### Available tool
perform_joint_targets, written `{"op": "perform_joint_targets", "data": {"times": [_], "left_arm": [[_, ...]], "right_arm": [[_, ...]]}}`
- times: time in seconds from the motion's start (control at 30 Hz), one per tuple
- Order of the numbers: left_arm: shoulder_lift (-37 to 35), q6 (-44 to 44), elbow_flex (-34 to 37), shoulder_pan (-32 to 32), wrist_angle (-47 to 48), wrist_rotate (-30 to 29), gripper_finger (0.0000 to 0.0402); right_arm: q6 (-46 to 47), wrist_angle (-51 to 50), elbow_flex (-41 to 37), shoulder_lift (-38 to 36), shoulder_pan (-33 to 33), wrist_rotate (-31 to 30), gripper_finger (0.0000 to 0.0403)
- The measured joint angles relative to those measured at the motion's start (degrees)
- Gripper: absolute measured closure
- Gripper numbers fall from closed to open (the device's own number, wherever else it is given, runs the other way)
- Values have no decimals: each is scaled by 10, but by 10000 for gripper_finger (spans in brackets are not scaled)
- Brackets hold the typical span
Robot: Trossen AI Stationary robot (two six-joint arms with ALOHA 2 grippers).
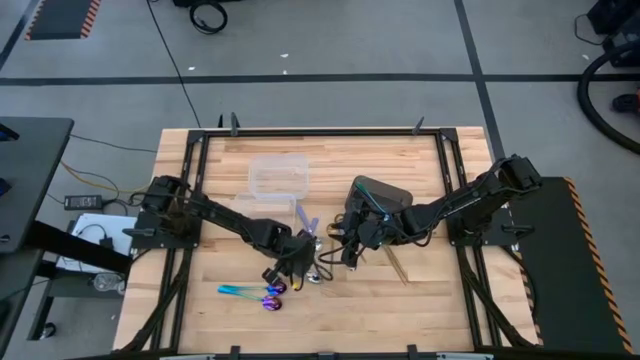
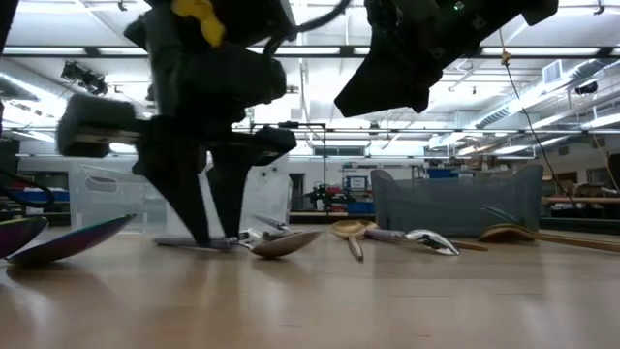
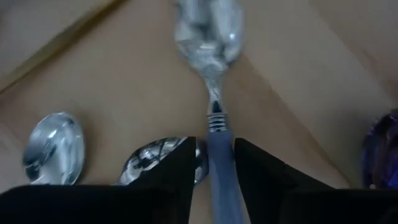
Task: Sort silverware by color (type)
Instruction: Put the blue spoon into the bottom transparent bin
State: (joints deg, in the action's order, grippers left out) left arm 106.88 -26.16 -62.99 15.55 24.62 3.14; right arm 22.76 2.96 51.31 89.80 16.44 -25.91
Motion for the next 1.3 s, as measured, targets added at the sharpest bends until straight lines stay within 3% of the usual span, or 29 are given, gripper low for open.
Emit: {"op": "perform_joint_targets", "data": {"times": [0.2, 0.43, 0.67, 0.93, 1.3], "left_arm": [[1, 17, 1, 18, 2, -45, 276], [1, 63, 0, 17, 27, -47, 259], [0, 119, 0, 14, 49, -13, 288], [0, 120, 0, 10, 54, -7, 345], [-5, 132, 1, 15, 57, -27, 347]], "right_arm": [[0, 0, 0, 0, 0, 0, 270], [0, 4, 0, 0, 0, 0, 270], [-2, 14, 0, 0, 0, 0, 270], [-8, 13, 0, 0, 0, 0, 270], [-14, 13, 0, 0, -1, 0, 270]]}}
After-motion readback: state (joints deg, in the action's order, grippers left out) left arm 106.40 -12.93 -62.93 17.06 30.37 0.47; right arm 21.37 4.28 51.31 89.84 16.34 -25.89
